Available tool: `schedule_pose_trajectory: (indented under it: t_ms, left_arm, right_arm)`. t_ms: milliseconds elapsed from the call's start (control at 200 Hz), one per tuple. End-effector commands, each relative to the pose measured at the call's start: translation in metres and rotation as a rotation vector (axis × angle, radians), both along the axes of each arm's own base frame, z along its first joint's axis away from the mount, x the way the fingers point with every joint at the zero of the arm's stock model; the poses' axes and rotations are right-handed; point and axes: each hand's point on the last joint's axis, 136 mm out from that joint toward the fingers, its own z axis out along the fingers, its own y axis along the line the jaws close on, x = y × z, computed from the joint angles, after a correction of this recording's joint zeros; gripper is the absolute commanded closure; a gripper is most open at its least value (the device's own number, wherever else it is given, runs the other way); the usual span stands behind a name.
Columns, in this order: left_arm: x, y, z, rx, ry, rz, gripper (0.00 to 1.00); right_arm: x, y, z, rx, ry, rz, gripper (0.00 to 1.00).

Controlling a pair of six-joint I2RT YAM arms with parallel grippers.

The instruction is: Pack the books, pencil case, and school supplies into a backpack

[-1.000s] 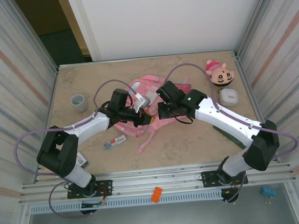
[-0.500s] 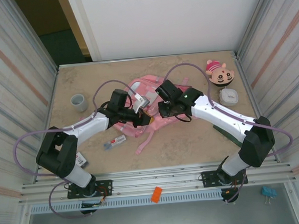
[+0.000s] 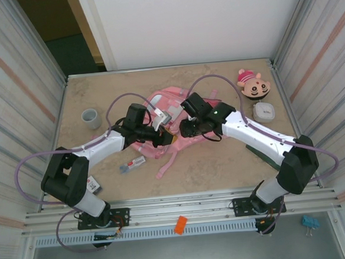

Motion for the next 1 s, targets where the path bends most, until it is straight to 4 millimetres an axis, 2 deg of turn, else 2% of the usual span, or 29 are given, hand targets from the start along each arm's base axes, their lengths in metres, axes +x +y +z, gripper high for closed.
schedule_pose_trajectory:
  t_ms: [0, 130, 281, 506, 732, 802, 887, 997]
  left_arm:
    - [-0.011, -0.003, 0.022, -0.059, 0.082, -0.010, 1.00]
    - [-0.012, -0.005, 0.021, -0.065, 0.131, 0.010, 1.00]
    - [-0.013, -0.006, 0.021, -0.078, 0.128, 0.009, 1.00]
    - [-0.011, -0.010, 0.026, -0.098, 0.137, -0.012, 1.00]
    - [-0.012, -0.012, 0.033, -0.117, 0.130, -0.030, 1.00]
    - [-0.013, -0.013, 0.035, -0.131, 0.127, -0.040, 1.00]
    - [-0.014, -0.014, 0.037, -0.141, 0.128, -0.044, 1.00]
    - [-0.014, -0.014, 0.037, -0.147, 0.126, -0.047, 1.00]
  right_arm:
    - [-0.013, -0.011, 0.021, 0.046, -0.023, 0.006, 0.60]
    - [-0.025, -0.014, 0.041, 0.226, 0.023, 0.030, 0.54]
    - [-0.023, -0.006, 0.052, 0.350, 0.030, 0.013, 0.53]
    - [-0.017, 0.017, 0.031, 0.259, 0.010, 0.021, 0.53]
    - [0.003, 0.015, 0.011, 0.173, -0.015, -0.070, 0.54]
    - [0.006, 0.016, 0.004, 0.167, -0.014, -0.086, 0.58]
    - [0.009, 0.016, -0.003, 0.145, -0.024, -0.092, 0.69]
    - [0.013, 0.018, -0.002, 0.139, -0.047, -0.082, 0.69]
